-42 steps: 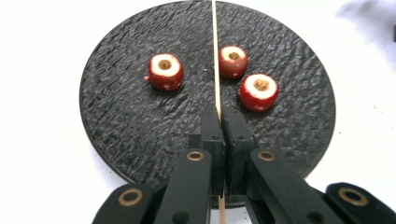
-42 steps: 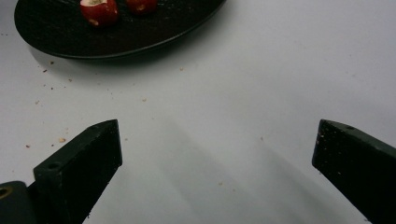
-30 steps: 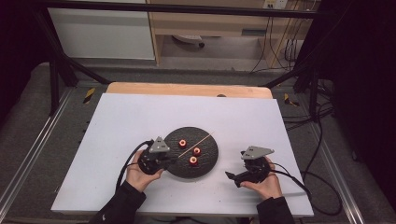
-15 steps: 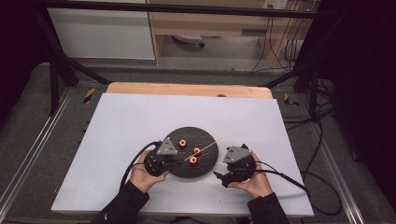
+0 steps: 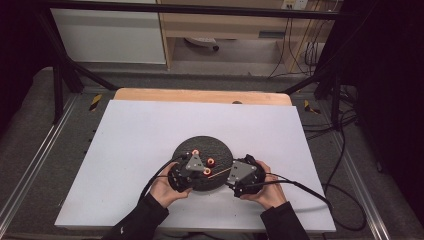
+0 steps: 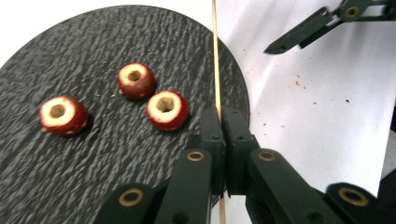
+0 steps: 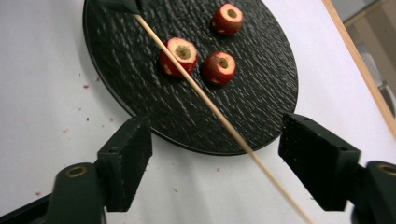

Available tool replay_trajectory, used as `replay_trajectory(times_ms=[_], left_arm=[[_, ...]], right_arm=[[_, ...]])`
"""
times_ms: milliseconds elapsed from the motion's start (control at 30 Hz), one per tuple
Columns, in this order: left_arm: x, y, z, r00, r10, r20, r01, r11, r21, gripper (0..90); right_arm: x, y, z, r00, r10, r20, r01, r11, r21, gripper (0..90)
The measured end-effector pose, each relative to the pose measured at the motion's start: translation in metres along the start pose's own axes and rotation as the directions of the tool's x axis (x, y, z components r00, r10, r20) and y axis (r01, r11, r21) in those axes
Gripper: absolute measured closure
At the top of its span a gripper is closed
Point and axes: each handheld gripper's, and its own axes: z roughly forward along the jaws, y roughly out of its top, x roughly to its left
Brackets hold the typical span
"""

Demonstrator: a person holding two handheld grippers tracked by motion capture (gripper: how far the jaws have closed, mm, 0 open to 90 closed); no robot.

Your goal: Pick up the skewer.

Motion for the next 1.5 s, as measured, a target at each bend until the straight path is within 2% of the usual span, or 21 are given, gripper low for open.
replay_trajectory(times_ms=[133, 267, 433, 600, 633, 667, 700, 833, 900, 1100, 1133, 1200, 1333, 1400, 1500], left_arm=[[-0.004, 0.004, 0.004, 0.9998, 0.017, 0.007, -0.017, 0.9998, 0.011, 88.6], [-0.006, 0.005, 0.006, 0.9995, 0.031, 0.012, -0.031, 0.9994, 0.018, 88.6], [-0.009, 0.005, 0.007, 0.999, 0.038, 0.023, -0.039, 0.9991, 0.019, 88.6], [-0.011, 0.005, 0.008, 0.9981, 0.054, 0.031, -0.055, 0.9982, 0.025, 88.6], [-0.011, 0.005, 0.008, 0.9979, 0.056, 0.032, -0.057, 0.998, 0.027, 88.6], [-0.011, 0.004, 0.008, 0.9977, 0.058, 0.034, -0.059, 0.9978, 0.029, 88.6], [-0.011, 0.004, 0.008, 0.9977, 0.058, 0.033, -0.059, 0.9978, 0.029, 88.6], [-0.011, 0.002, 0.008, 0.998, 0.054, 0.033, -0.055, 0.9979, 0.033, 88.6], [-0.01, 0.001, 0.008, 0.9978, 0.056, 0.036, -0.057, 0.9979, 0.032, 88.6], [-0.01, 0.0, 0.007, 0.9977, 0.054, 0.041, -0.055, 0.998, 0.031, 88.6], [-0.01, 0.0, 0.008, 0.9975, 0.055, 0.043, -0.057, 0.9979, 0.033, 88.6], [-0.01, 0.0, 0.008, 0.9973, 0.058, 0.044, -0.06, 0.9976, 0.035, 88.6], [-0.01, 0.0, 0.009, 0.9975, 0.055, 0.044, -0.057, 0.9978, 0.034, 88.6], [-0.01, 0.0, 0.008, 0.9974, 0.053, 0.048, -0.055, 0.998, 0.033, 88.6], [-0.01, 0.001, 0.008, 0.9973, 0.053, 0.051, -0.055, 0.998, 0.032, 88.5]], right_arm=[[0.003, 0.003, 0.003, 0.9965, -0.083, -0.011, 0.083, 0.996, 0.018, 32.3], [0.004, 0.004, 0.006, 0.9883, -0.151, -0.025, 0.151, 0.988, 0.02, 38.8], [0.006, 0.001, 0.011, 0.9679, -0.248, -0.041, 0.25, 0.967, 0.052, 47.1], [0.008, 0.0, 0.014, 0.946, -0.318, -0.064, 0.322, 0.945, 0.065, 54.8], [0.009, 0.0, 0.014, 0.9404, -0.334, -0.065, 0.338, 0.939, 0.068, 56.3], [0.009, -0.001, 0.014, 0.9284, -0.365, -0.068, 0.37, 0.926, 0.073, 59.9], [0.009, -0.001, 0.014, 0.9284, -0.365, -0.068, 0.37, 0.926, 0.073, 59.9], [0.01, -0.003, 0.014, 0.9162, -0.392, -0.081, 0.399, 0.913, 0.085, 67.1], [0.011, -0.003, 0.014, 0.9069, -0.413, -0.084, 0.419, 0.904, 0.082, 70.3], [0.011, -0.003, 0.013, 0.8913, -0.447, -0.076, 0.452, 0.889, 0.071, 80.8], [0.011, -0.003, 0.013, 0.8825, -0.464, -0.079, 0.469, 0.881, 0.069, 81.9], [0.011, -0.003, 0.012, 0.8732, -0.482, -0.072, 0.486, 0.872, 0.063, 84.2], [0.011, -0.004, 0.011, 0.8495, -0.523, -0.071, 0.527, 0.848, 0.063, 87.5], [0.011, -0.004, 0.01, 0.8409, -0.537, -0.067, 0.541, 0.839, 0.063, 88.2], [0.011, -0.004, 0.009, 0.8367, -0.544, -0.067, 0.547, 0.834, 0.066, 88.5]])
